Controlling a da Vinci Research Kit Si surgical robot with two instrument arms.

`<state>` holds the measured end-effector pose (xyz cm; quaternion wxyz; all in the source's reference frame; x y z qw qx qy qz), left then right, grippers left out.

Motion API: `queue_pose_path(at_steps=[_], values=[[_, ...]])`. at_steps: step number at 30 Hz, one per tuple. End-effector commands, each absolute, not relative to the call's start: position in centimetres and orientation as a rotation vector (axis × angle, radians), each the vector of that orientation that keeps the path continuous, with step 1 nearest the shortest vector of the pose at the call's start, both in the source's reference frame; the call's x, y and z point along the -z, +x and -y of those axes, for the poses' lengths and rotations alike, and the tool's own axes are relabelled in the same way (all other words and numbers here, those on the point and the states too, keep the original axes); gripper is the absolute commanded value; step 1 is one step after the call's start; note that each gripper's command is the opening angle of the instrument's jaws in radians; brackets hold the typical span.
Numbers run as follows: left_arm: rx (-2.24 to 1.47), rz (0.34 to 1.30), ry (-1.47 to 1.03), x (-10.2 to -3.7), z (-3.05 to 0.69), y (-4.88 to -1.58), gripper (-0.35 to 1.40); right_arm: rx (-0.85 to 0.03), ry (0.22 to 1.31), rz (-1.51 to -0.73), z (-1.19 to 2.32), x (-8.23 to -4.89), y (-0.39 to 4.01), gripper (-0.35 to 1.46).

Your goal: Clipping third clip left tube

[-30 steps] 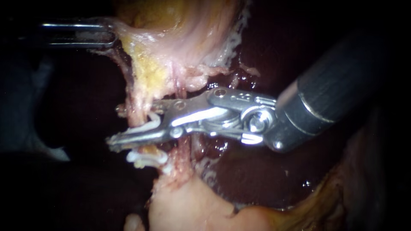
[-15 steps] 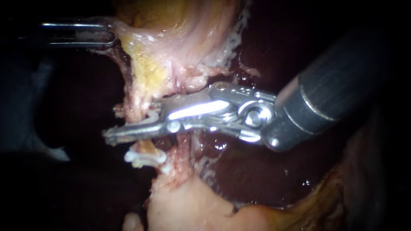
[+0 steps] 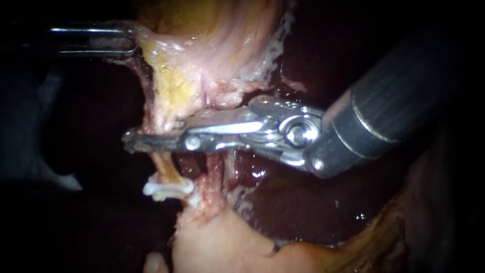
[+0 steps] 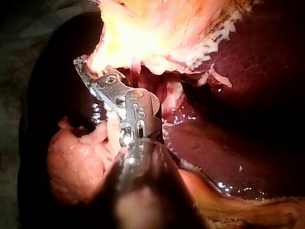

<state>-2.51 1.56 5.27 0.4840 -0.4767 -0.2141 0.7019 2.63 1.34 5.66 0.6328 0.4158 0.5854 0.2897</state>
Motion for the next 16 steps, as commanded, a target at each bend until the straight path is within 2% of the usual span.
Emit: queue_pose_path(at_steps=[1,4,16], values=[[-1.709,0.521,-1.161,-5.27,-1.56,-2.51,-0.35,-0.652,0.951,-1.324,-1.33,-5.67,2.62,-0.35],[-1.709,0.520,-1.161,-5.27,-1.57,-2.51,-0.35,-0.642,0.947,-1.289,-1.31,-5.69,2.63,-0.35],[-1.709,0.521,-1.161,-5.28,-1.57,-2.51,-0.35,-0.642,0.946,-1.289,-1.32,-5.73,2.62,-0.35]])
